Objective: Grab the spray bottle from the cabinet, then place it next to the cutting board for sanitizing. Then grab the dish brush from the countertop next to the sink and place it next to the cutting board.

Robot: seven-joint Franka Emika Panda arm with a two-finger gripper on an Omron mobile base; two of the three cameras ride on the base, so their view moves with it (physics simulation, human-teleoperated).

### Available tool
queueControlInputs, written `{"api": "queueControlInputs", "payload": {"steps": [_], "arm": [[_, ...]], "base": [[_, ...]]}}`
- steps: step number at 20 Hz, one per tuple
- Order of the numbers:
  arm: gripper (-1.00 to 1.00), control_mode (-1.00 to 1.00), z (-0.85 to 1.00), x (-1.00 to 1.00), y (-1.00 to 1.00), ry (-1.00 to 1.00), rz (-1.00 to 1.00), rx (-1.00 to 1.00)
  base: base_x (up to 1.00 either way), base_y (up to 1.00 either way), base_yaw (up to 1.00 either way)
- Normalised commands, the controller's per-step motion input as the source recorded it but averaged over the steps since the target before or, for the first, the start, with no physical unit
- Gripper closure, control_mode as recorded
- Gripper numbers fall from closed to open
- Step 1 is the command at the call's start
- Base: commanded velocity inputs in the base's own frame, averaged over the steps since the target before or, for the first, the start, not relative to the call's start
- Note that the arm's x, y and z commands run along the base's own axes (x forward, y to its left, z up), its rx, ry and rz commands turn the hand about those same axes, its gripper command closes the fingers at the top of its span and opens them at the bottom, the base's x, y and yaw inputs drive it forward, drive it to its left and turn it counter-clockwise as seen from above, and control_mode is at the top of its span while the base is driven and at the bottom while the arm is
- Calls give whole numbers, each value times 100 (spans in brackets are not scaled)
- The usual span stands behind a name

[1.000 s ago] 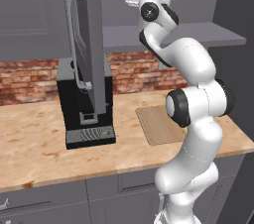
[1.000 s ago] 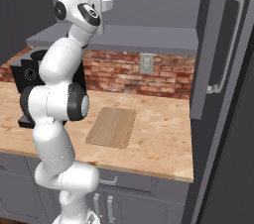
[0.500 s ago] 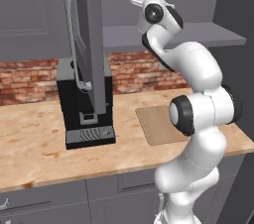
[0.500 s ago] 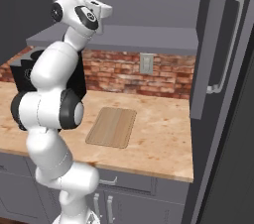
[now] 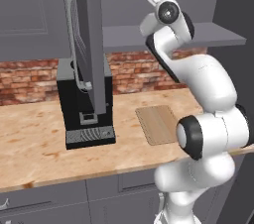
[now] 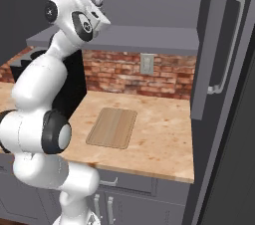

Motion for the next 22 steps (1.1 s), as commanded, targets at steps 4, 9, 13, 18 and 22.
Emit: {"api": "queueControlInputs", "payload": {"steps": [4,9,13,18,22], "arm": [[100,-100,8,-90,-9,-7,-4,27],[100,-100,44,-98,0,-14,0,-3],[100,-100,22,-74,-6,8,0,-8],[100,-100,0,-31,-34,37,0,-18],[100,-100,-8,-72,-57,31,0,-17]], "base": [[0,0,0],[0,0,0],[0,0,0],[0,0,0],[0,0,0]]}}
